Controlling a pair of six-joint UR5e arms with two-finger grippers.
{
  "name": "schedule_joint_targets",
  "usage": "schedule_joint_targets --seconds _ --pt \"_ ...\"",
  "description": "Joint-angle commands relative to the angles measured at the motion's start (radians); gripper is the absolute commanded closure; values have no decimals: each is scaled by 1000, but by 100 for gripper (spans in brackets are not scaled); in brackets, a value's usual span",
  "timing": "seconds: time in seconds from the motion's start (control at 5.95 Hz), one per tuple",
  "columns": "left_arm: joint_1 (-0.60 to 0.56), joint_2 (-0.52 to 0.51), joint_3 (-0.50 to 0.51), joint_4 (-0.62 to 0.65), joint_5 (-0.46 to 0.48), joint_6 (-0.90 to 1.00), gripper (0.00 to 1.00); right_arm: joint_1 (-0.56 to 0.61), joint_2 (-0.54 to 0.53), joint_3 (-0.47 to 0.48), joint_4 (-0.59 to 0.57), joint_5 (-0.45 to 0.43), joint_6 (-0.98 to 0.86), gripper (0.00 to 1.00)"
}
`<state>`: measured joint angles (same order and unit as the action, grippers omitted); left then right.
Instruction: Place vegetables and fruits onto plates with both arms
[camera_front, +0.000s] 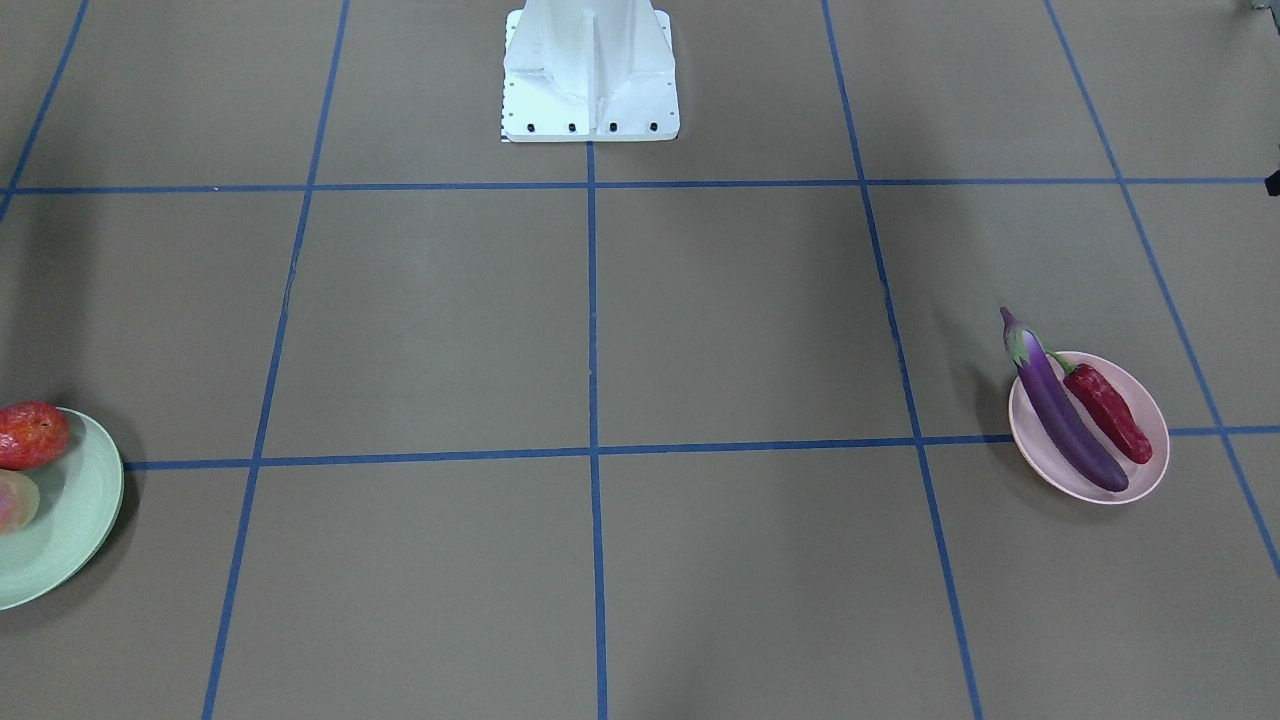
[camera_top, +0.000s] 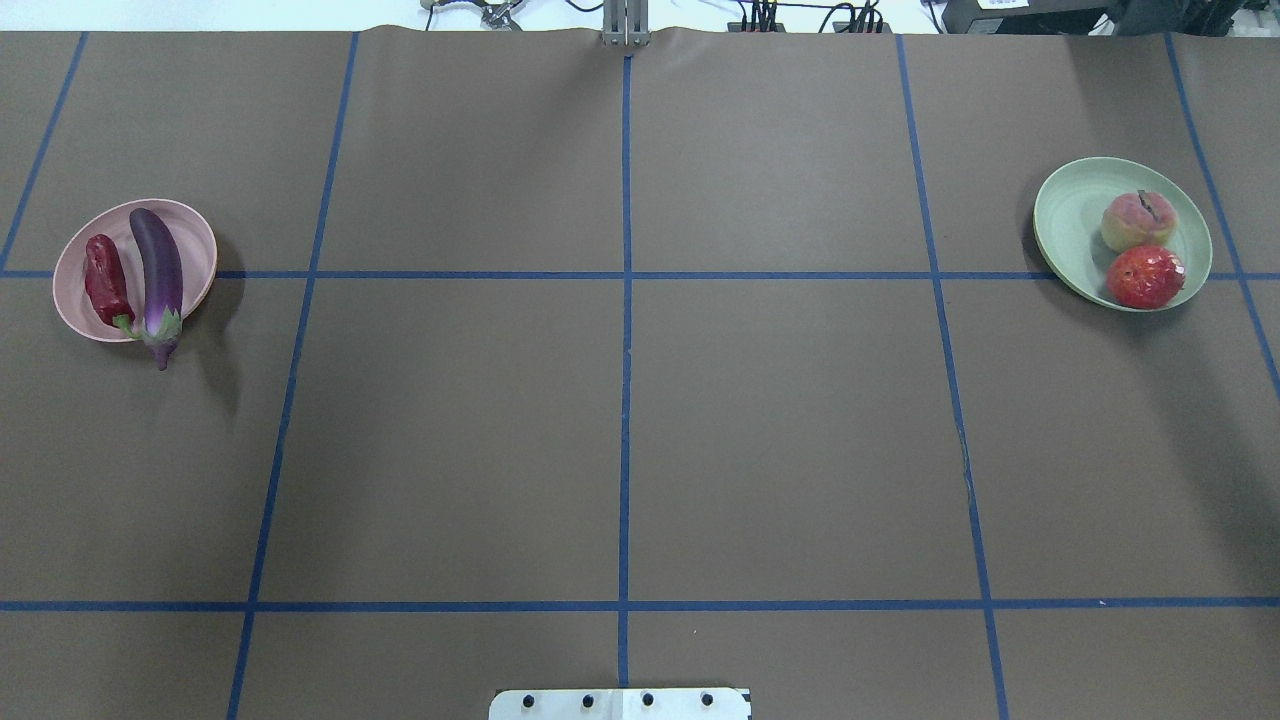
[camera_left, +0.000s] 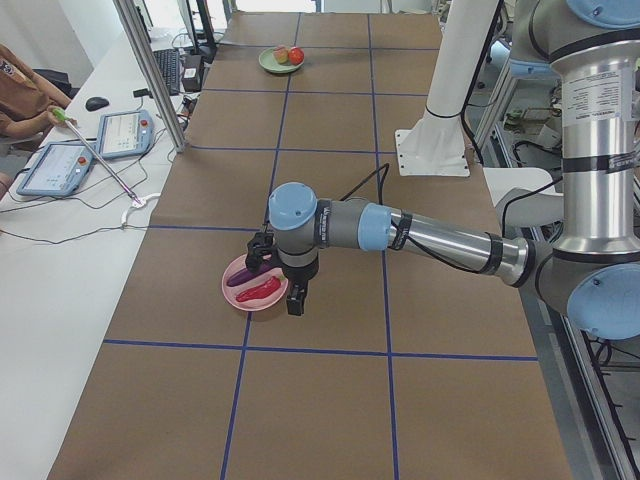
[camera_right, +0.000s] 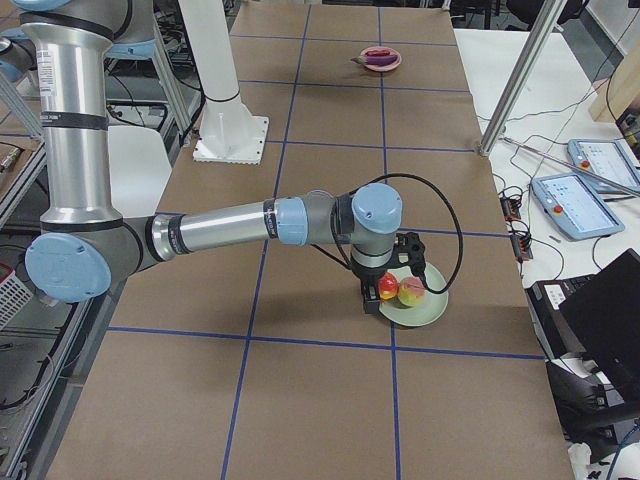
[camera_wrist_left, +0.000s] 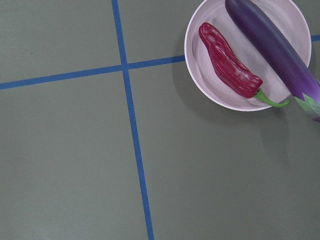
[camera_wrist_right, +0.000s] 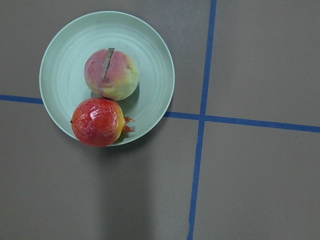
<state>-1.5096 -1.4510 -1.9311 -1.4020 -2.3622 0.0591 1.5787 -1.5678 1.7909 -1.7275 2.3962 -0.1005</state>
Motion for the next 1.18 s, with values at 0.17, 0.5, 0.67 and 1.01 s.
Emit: schedule_joint_targets --seconds 0.17,0.5,0.67,1.01 --pt "-1 -6 8 1 1 -4 0 -3 15 -7 0 43 -13 0" --pt "0 -5 6 0 -2 -4 0 -2 0 16 6 67 -11 0" --pt "0 -6 -23 0 -5 -4 0 -2 2 16 6 73 -11 0" --pt "2 -38 -29 8 5 -4 0 -9 15 19 6 69 -16 0"
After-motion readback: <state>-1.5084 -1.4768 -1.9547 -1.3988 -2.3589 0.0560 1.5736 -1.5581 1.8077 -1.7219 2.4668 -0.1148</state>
